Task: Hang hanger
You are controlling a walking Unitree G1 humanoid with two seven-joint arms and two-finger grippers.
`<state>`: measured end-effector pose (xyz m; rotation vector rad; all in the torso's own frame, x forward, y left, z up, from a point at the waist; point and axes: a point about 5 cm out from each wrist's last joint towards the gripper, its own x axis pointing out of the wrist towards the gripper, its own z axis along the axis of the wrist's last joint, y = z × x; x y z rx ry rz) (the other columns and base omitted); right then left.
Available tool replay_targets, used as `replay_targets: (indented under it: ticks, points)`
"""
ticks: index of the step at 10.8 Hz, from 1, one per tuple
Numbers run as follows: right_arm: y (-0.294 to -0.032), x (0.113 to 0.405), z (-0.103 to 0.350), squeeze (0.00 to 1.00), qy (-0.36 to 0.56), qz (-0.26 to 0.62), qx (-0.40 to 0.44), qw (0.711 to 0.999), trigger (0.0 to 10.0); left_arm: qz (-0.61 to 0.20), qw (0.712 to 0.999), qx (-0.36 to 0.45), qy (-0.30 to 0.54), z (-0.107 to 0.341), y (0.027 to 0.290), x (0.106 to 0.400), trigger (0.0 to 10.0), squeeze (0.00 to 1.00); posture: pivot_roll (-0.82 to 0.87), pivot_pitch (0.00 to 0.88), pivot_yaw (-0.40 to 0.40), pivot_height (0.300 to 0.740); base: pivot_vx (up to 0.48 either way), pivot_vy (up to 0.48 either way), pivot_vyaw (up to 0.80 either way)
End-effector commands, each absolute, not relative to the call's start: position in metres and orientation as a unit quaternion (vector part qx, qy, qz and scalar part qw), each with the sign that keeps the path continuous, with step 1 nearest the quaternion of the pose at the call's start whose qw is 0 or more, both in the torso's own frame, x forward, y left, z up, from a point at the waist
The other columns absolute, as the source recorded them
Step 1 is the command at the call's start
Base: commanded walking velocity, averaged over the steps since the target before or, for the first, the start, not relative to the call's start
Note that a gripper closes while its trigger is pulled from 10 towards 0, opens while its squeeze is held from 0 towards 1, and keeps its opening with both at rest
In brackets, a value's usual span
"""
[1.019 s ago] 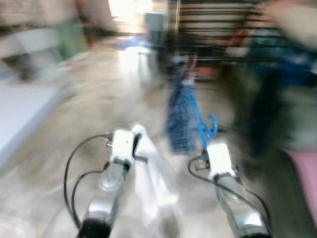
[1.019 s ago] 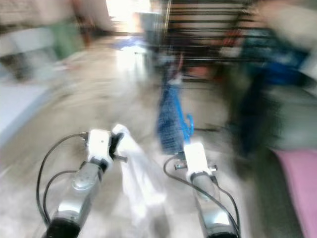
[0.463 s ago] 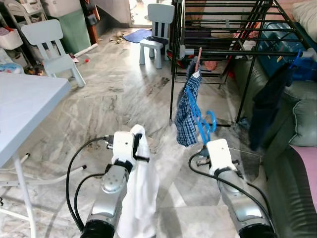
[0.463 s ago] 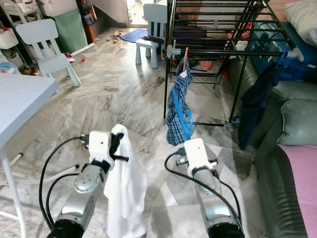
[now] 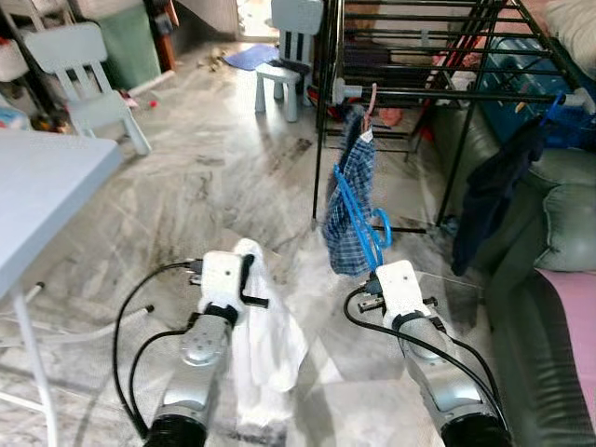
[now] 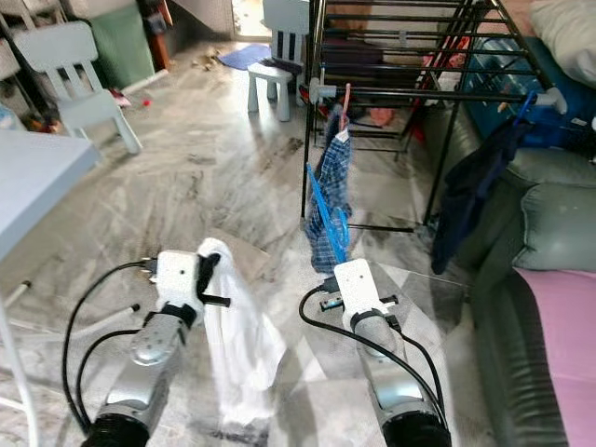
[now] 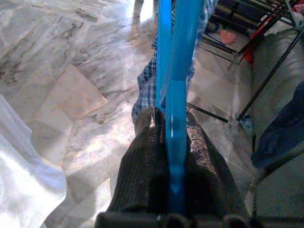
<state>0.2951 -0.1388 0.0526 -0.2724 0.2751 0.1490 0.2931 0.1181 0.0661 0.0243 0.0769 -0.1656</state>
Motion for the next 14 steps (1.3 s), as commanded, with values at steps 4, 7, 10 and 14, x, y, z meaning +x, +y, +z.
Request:
replay_targets:
  ticks: [4, 7, 10, 14]
  points:
    - [-0.142, 0.293, 0.056, 0.00, 0.132, 0.061, -0.130, 0.981, 10.0, -0.077, 0.997, 0.015, 0.024, 0.070, 0.120, 0.287, 10.0, 0.00, -0.01, 0.108, -0.003, 0.740, 0.000, 0.000, 0.00]
    - [-0.141, 0.287, 0.060, 0.00, 0.130, 0.055, -0.121, 0.983, 10.0, -0.087, 0.996, 0.017, 0.022, 0.076, 0.121, 0.285, 10.0, 0.00, -0.02, 0.157, 0.008, 0.740, 0.000, 0.000, 0.00]
    - [-0.144, 0.279, 0.063, 0.00, 0.130, 0.036, -0.116, 0.984, 10.0, -0.106, 0.994, 0.019, 0.004, 0.088, 0.115, 0.294, 10.0, 0.00, -0.06, 0.188, 0.027, 0.740, 0.000, 0.000, 0.00]
    - [-0.142, 0.276, 0.062, 0.00, 0.136, 0.042, -0.115, 0.983, 10.0, -0.110, 0.994, 0.018, 0.009, 0.086, 0.113, 0.289, 10.0, 0.00, -0.06, 0.204, 0.027, 0.740, 0.000, 0.000, 0.00]
